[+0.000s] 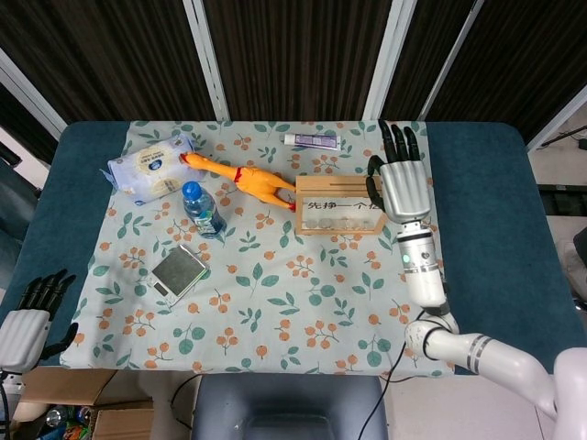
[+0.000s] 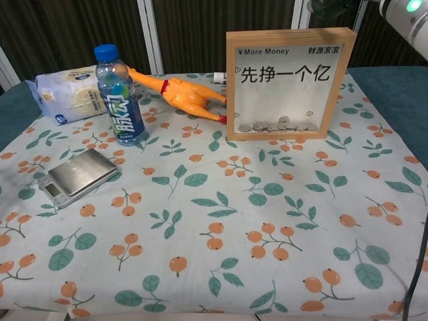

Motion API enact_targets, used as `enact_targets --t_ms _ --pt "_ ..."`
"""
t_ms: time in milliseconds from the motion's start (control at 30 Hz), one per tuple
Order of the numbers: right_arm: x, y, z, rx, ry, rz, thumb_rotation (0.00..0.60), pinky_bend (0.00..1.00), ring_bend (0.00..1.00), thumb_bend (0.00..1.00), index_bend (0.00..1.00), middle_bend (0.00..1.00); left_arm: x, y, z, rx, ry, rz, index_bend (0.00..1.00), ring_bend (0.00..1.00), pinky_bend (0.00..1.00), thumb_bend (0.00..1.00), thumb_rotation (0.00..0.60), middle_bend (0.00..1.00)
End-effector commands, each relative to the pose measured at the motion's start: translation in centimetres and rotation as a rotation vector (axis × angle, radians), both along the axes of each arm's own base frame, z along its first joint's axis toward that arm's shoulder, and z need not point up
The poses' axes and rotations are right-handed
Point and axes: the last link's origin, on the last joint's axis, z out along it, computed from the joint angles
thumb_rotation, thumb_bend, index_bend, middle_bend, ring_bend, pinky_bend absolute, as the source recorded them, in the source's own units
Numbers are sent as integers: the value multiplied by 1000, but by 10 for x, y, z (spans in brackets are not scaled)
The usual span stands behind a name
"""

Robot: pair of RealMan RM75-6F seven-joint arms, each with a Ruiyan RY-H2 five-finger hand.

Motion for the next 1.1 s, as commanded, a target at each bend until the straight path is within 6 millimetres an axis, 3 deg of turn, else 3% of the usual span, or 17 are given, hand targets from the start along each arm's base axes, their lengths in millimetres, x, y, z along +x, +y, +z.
enact_targets --t_ms 33,600,700,800,867,933,1100 --pt "1 -4 -7 23 3 -21 600 0 0 610 753 105 0 0 0 1 0 1 0 0 0 416 600 0" --pt "3 -6 -21 70 13 -47 600 0 0 610 753 106 -4 0 2 3 4 10 0 0 0 416 600 0" --pt "3 -5 -22 73 14 -47 600 0 0 610 711 105 -4 0 2 2 3 12 0 0 0 416 600 0" --pt "1 -5 -22 81 20 -53 600 0 0 609 458 107 -5 0 2 2 2 13 0 0 0 415 600 0" --pt "1 -4 -20 82 18 -55 600 0 0 610 183 98 -5 0 2 3 0 13 0 0 0 415 600 0" --pt "-1 -1 -17 77 5 -52 600 0 0 610 32 76 -5 0 2 3 0 12 0 0 0 415 600 0" --pt "-12 21 4 30 -28 -9 600 0 0 610 0 39 -4 0 2 5 -1 10 0 0 0 416 600 0"
